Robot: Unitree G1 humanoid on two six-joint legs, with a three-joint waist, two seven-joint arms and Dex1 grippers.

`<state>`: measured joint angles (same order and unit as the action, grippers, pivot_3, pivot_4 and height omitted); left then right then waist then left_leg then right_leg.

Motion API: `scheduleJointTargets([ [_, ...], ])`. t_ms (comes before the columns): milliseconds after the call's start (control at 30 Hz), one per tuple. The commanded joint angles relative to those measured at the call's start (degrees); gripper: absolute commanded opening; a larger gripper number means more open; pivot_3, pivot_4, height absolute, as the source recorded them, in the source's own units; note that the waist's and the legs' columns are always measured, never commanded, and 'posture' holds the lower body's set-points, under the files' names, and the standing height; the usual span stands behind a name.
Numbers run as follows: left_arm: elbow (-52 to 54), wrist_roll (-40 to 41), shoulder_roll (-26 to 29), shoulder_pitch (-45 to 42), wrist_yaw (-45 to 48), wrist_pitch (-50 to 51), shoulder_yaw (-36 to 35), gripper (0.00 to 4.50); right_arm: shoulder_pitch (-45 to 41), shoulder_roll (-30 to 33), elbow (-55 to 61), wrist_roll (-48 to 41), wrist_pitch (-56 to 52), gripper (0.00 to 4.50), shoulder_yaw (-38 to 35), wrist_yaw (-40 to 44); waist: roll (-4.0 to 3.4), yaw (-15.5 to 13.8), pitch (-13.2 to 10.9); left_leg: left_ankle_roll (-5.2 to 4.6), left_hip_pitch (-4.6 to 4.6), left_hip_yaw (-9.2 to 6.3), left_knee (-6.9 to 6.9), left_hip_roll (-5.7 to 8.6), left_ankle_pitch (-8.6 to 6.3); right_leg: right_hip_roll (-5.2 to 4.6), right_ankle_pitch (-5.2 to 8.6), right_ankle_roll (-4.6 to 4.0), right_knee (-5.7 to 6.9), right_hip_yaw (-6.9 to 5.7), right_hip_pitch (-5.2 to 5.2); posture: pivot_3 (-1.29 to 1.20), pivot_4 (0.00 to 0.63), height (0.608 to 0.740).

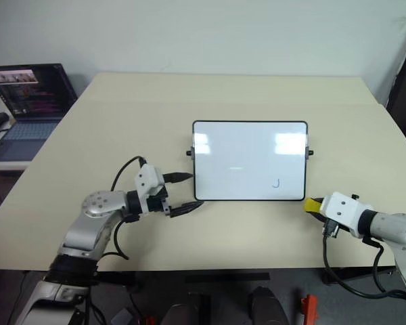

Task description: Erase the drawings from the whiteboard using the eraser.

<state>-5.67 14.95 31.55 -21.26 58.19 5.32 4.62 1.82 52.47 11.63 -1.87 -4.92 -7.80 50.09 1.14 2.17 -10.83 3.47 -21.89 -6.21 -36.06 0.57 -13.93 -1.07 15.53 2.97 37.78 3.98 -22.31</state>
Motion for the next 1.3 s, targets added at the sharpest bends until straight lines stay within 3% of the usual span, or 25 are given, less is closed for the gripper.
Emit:
scheduleJointTargets([
  [33, 0.5, 0.1, 1.1, -0.3, 0.5, -1.4, -1.3, 4.50, 0.1, 1.3, 2.0, -1.2, 0.7, 1.10, -2.5, 0.6, 0.00, 0.1, 0.0, 0.00, 0.01, 0.00, -0.01, 0.00, 0.00, 0.00, 0.00, 0.00, 0.01, 0.00, 0.00, 0.00, 0.150, 0.740],
  [433, 1.0, 0.1, 0.6, 0.5, -0.9, -1.7, -1.2, 4.50, -4.6, 2.1, -1.5, -0.5, 1.3, 1.10, -1.2, 1.5, 0.00, -0.2, 0.0, 0.00, 0.02, -0.02, -0.05, 0.01, 0.01, 0.01, 0.00, 0.00, 0.03, -0.01, 0.03, 0.00, 0.150, 0.740],
  [900, 1.2, 0.3, 0.8, 0.1, -0.9, -1.4, -0.9, 4.50, -12.0, -2.2, -1.7, -2.3, 0.4, 1.10, 0.6, -0.1, 0.00, -0.3, 0.0, 0.00, 0.03, -0.03, -0.06, 0.02, 0.01, 0.00, -0.01, -0.01, 0.08, -0.01, 0.03, 0.00, 0.150, 0.740],
  [1300, 0.8, 0.1, 0.7, -0.6, -0.4, -1.5, -0.6, 4.50, -19.8, -13.5, -7.9, -1.9, 5.1, 1.10, 6.5, -5.2, 0.00, -0.3, 0.0, 0.00, 0.05, -0.04, -0.07, 0.03, 0.01, 0.00, -0.01, -0.02, 0.16, -0.01, 0.02, 0.00, 0.150, 0.740],
])
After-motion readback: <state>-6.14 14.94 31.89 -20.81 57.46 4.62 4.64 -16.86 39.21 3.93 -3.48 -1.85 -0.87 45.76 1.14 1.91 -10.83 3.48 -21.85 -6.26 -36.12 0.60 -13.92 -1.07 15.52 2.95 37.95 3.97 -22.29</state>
